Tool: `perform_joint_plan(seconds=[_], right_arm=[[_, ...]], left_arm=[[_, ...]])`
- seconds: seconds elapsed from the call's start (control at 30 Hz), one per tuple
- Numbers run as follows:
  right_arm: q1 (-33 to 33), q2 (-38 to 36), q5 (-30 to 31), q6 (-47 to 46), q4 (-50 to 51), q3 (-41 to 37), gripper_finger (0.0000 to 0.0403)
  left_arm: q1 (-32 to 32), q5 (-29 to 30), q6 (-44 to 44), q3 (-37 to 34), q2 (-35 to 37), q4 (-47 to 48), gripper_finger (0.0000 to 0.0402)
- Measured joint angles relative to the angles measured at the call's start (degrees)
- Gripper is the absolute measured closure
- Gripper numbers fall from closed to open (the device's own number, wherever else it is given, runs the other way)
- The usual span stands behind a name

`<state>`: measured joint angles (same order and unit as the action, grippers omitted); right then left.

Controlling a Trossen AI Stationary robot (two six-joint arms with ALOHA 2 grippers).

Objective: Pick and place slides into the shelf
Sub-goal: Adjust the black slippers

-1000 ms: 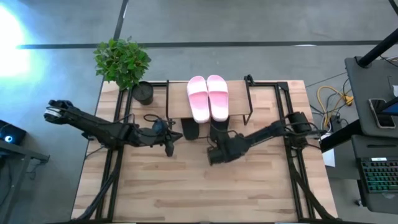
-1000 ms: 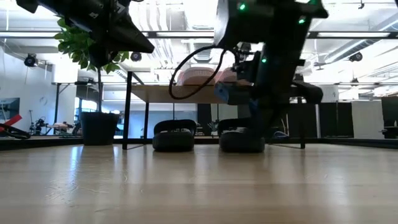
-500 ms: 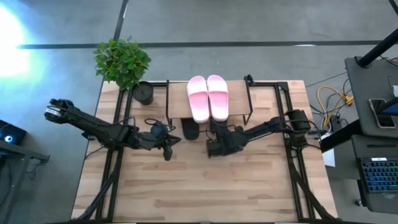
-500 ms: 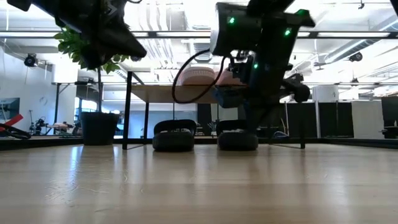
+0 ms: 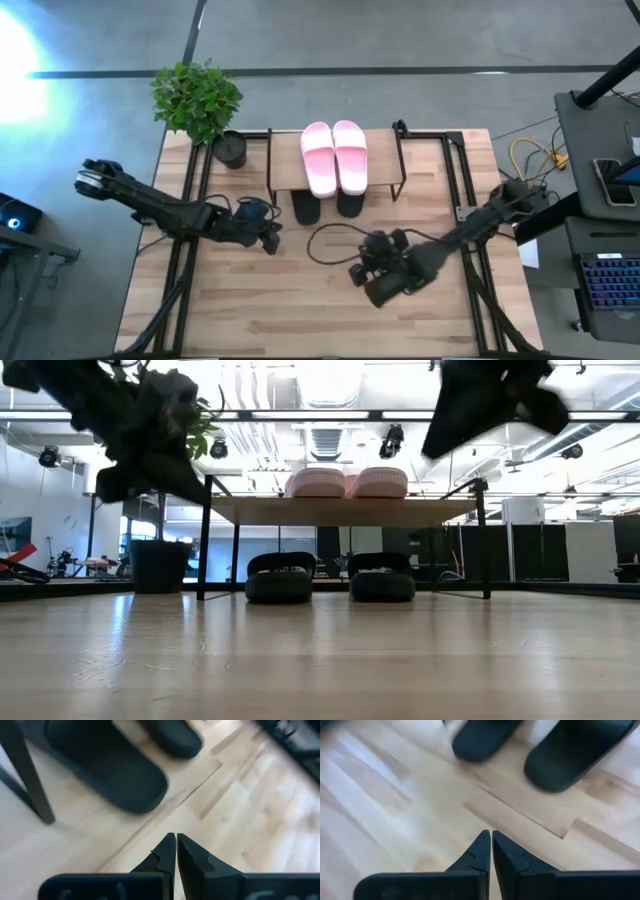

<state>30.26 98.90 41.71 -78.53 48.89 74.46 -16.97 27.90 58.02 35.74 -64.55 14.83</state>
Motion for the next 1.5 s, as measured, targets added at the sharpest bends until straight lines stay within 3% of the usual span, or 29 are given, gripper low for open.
perform_joint_plan(seconds=[0.23,0.47,0.93,1.13,1.27,1.5], right_arm=[[5.13,-4.87,14.09,-17.87,6.18,0.02,0.0392],[5.19,-5.11,9.29,-15.67,8.5,0.0,0.0392],[5.77,-5.11,8.88,-15.31,10.96,0.0,0.0392],[5.73,-5.11,8.88,-14.79,11.17,-0.19,0.0392],[5.73,-5.11,8.88,-14.46,11.2,-0.6,0.0392],[5.73,-5.1,8.85,-15.82,11.17,-1.92,0.0392]], left_arm=[[0.79,2.92,6.07,-0.85,-7.77,-0.76,0.04],[2.42,3.34,7.6,-0.8,-14.62,-4.81,0.04],[11.78,3.81,10.52,-0.8,-21.41,-10.78,0.04],[15.93,1.45,10.19,-0.8,-24.27,-18.17,0.04],[16.81,0.17,8.95,-0.63,-26.26,-23.36,0.04],[16.98,0.2,7.84,1.92,-28.12,-22.98,0.04]])
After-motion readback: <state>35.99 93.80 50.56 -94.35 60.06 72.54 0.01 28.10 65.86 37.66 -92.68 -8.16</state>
